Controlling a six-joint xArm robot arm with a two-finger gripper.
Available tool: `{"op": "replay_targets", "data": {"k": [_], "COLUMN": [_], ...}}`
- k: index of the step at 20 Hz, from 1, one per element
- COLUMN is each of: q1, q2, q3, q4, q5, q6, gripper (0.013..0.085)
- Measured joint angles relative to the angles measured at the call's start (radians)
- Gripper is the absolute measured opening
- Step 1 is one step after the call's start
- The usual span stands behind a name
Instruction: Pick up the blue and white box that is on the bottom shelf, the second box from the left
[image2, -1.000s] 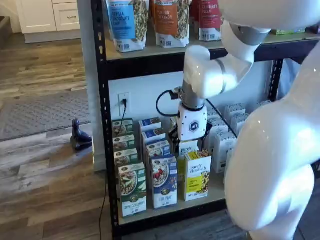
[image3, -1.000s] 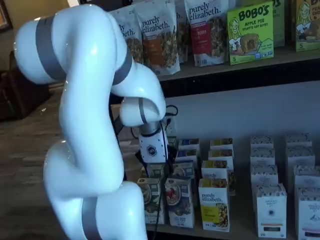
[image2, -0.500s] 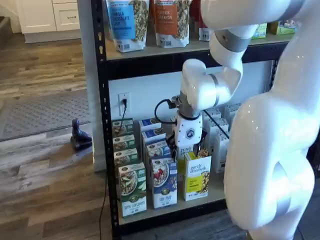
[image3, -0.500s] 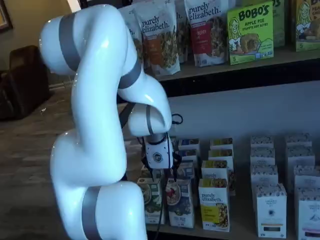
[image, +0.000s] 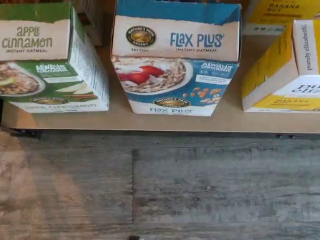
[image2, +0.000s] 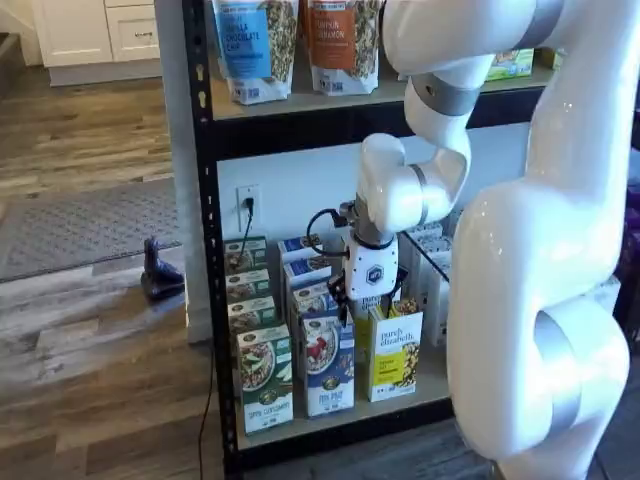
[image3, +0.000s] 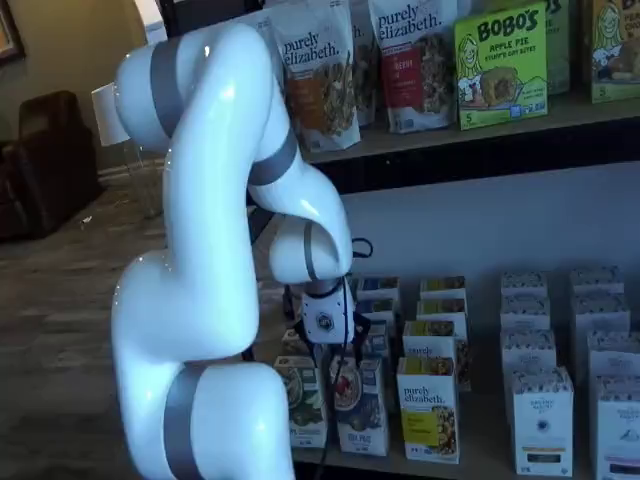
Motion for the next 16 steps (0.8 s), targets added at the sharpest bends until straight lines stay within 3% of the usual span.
{"op": "replay_targets", "data": {"k": [2, 5, 16], "q1": [-0.002, -0.012, -0.022], "q2": [0.033, 0.084, 0.252], "q3": [-0.026, -0.067, -0.224], "q4": [0.013, -0.016, 0.025], "q5": [0.000, -0.010, -0.013], "q6": [-0.015, 0.003, -0.046], "gripper": [0.0850, 0.0850, 0.0850]}}
